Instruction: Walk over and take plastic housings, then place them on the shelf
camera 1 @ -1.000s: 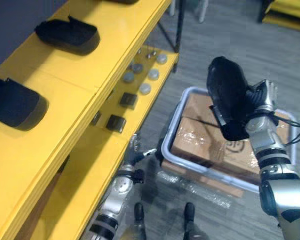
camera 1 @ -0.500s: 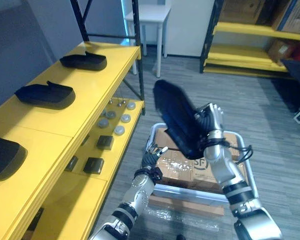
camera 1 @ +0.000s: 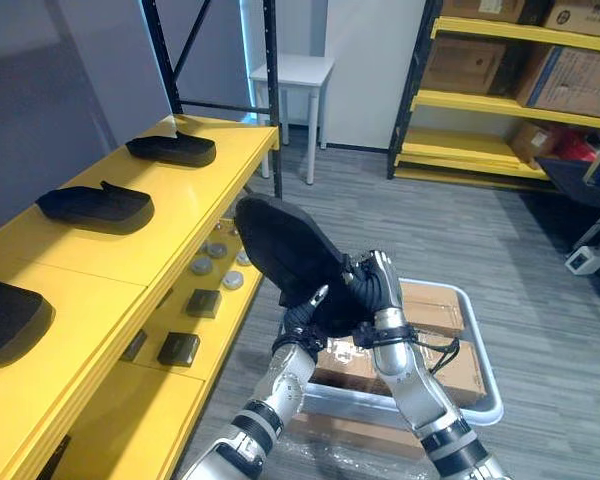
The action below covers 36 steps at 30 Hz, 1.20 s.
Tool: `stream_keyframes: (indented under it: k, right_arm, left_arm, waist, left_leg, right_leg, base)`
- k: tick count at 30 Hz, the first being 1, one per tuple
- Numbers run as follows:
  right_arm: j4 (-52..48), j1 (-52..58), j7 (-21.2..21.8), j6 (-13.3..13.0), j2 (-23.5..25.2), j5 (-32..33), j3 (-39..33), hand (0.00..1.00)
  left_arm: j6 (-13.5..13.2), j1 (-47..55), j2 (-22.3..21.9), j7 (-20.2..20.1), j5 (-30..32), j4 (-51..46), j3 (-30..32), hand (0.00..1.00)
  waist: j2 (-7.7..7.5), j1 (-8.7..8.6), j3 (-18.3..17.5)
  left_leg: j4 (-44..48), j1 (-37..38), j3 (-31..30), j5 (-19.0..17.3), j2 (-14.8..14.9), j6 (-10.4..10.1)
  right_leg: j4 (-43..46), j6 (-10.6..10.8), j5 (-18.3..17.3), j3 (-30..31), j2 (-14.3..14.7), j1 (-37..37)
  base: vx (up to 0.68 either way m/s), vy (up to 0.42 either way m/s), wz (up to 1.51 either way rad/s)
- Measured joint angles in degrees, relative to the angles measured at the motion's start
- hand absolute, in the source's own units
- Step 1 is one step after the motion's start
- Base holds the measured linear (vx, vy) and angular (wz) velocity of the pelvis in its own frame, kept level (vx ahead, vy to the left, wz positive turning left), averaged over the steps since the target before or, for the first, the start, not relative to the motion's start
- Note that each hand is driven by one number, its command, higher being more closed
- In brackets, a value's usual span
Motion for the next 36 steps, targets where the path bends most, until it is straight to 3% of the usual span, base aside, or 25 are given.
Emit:
stream_keyframes:
  k: [3,7,10,12,14,16,20,22,26,29,30,31,32,33,36]
  right_arm:
    - [-0.01,0.05,-0.73,-1.3,0.0,1.68,-0.04,1.0]
    - [-0.85,1.33,-0.77,-4.68,0.12,3.83,1.24,1.0]
    - [-3.77,5.05,-0.84,-7.03,2.07,3.9,2.45,1.0]
    - [-3.98,6.57,-0.78,-8.68,2.97,3.97,4.17,1.0]
    - [-4.24,7.24,-0.65,-9.73,4.02,4.03,5.18,1.0]
    - [-4.08,7.02,0.41,-10.77,4.46,4.05,5.97,1.0]
    - [-3.4,5.85,2.64,-11.12,5.48,4.4,8.4,1.0]
    - [-2.64,5.89,4.01,-11.15,7.3,4.96,9.43,1.0]
    - [0.92,3.64,6.86,-11.9,9.68,8.17,10.37,1.0]
    - [1.61,3.51,7.46,-11.93,9.48,8.48,10.09,1.0]
    - [1.61,3.53,7.75,-11.69,9.4,8.52,9.87,1.0]
    - [1.61,3.59,7.81,-11.63,9.44,8.53,9.82,1.0]
    - [1.58,3.75,7.9,-11.61,9.54,8.64,9.64,1.0]
    - [1.53,3.82,8.1,-11.62,9.46,8.89,9.01,1.0]
    - [-0.33,4.99,8.41,-11.7,8.27,8.98,7.52,1.0]
  left_arm:
    - [-2.41,2.2,-0.13,-0.02,0.69,-3.68,0.52,1.0]
    - [-3.16,8.78,-0.24,0.03,3.66,-11.86,2.26,1.0]
    - [-3.12,16.3,-0.45,0.2,8.07,-20.74,3.63,1.0]
    - [-2.8,21.25,0.28,0.61,12.22,-26.44,4.66,1.0]
    - [-2.22,24.82,0.44,0.68,16.91,-31.18,6.5,1.0]
    - [-1.76,28.7,0.72,0.68,23.0,-36.6,9.06,1.0]
    - [-1.19,34.44,2.19,0.74,29.8,-44.72,13.34,1.0]
    - [-0.88,37.48,2.58,0.87,32.81,-48.3,15.52,1.0]
    - [0.14,40.96,2.9,1.76,42.62,-54.24,20.39,1.0]
    - [0.4,41.98,2.77,2.65,49.09,-56.62,20.97,1.0]
    - [0.59,41.71,3.43,2.89,50.36,-56.71,20.88,1.0]
    - [0.64,41.64,3.87,3.18,50.89,-56.76,20.8,1.0]
    - [0.69,41.2,4.87,3.65,50.92,-56.77,20.47,1.0]
    - [0.73,40.65,5.89,3.89,51.39,-56.77,20.12,1.0]
    - [0.8,38.89,6.87,3.95,52.02,-56.73,18.37,1.0]
  waist:
    - [-0.13,0.02,-0.1]
    - [-0.37,0.24,-0.38]
    - [-0.34,1.23,-0.41]
    - [-0.2,3.17,-0.49]
    - [-0.03,4.2,-0.47]
    - [0.73,6.11,-0.55]
    - [1.36,8.94,-0.58]
    - [0.95,10.08,-0.56]
    - [0.47,11.36,-0.79]
    - [0.71,11.61,-0.85]
    - [0.19,10.63,-0.85]
    - [0.35,10.06,-0.75]
    - [0.7,9.3,-0.51]
    - [0.89,8.42,-0.39]
    - [1.21,7.41,-0.09]
  left_leg:
    - [0.0,0.52,0.04,-0.01,0.03,-0.01]
    - [0.36,-0.01,-1.32,-0.06,-0.04,-0.08]
    - [2.74,-3.75,-7.54,-0.04,-0.25,-0.08]
    - [4.57,-6.83,-12.23,0.0,-0.83,0.2]
    - [5.89,-9.33,-7.43,-0.97,0.5,1.53]
    - [8.27,-11.97,3.55,-0.75,2.62,4.59]
    - [9.94,-12.93,15.18,2.47,2.58,7.34]
    - [9.46,-12.94,14.03,2.62,-0.47,6.86]
    - [8.51,-12.85,10.17,1.69,-5.82,7.96]
    - [5.65,-10.54,7.32,1.63,-6.8,8.13]
    - [3.71,-8.16,4.81,1.71,-8.33,8.59]
    - [3.21,-7.35,3.33,1.77,-8.52,9.13]
    - [2.82,-6.68,0.77,1.46,-8.74,9.98]
    - [2.47,-6.02,-2.13,1.58,-8.82,10.3]
    - [2.5,-5.29,-9.21,1.58,-9.2,10.45]
  right_leg:
    - [-0.01,0.0,0.0,0.03,0.0,0.45]
    - [0.01,0.01,-0.04,-1.62,0.02,1.01]
    - [0.02,-0.31,-0.8,-8.0,-0.3,2.26]
    - [0.03,-0.38,-2.04,-14.51,-0.93,4.18]
    - [0.2,0.16,-3.27,-21.74,-1.88,6.19]
    - [2.71,1.66,-5.47,-29.27,-4.08,7.21]
    - [6.24,4.78,-7.93,-35.95,-8.8,8.4]
    - [6.17,5.05,-8.13,-36.44,-11.06,9.37]
    - [7.83,5.13,-8.13,-40.36,-14.86,12.36]
    - [24.18,4.79,-8.15,-40.64,-20.16,8.96]
    - [36.67,0.73,-5.54,-38.31,-24.74,5.84]
    - [41.1,-1.12,-4.38,-35.08,-25.5,4.12]
    - [47.12,-1.41,-7.88,-28.9,-24.52,1.3]
    - [51.22,-0.64,-13.25,-22.24,-21.17,-2.25]
    - [43.56,-0.26,-18.79,-15.73,-13.29,-5.64]
  base:
    - [0.0,0.0,0.0]
    - [-0.02,0.0,0.19]
    - [-0.04,-0.024,1.06]
    - [-0.05,-0.024,1.61]
    - [-0.03,-0.023,1.89]
    - [0.08,0.044,1.9]
    - [0.2,0.179,1.13]
    - [0.23,0.221,0.68]
    - [0.2,0.149,0.69]
    - [0.11,0.142,0.55]
    - [0.11,0.184,0.82]
    - [0.11,0.155,1.03]
    - [0.09,0.007,1.1]
    - [0.12,-0.057,1.29]
    - [0.11,-0.107,1.27]
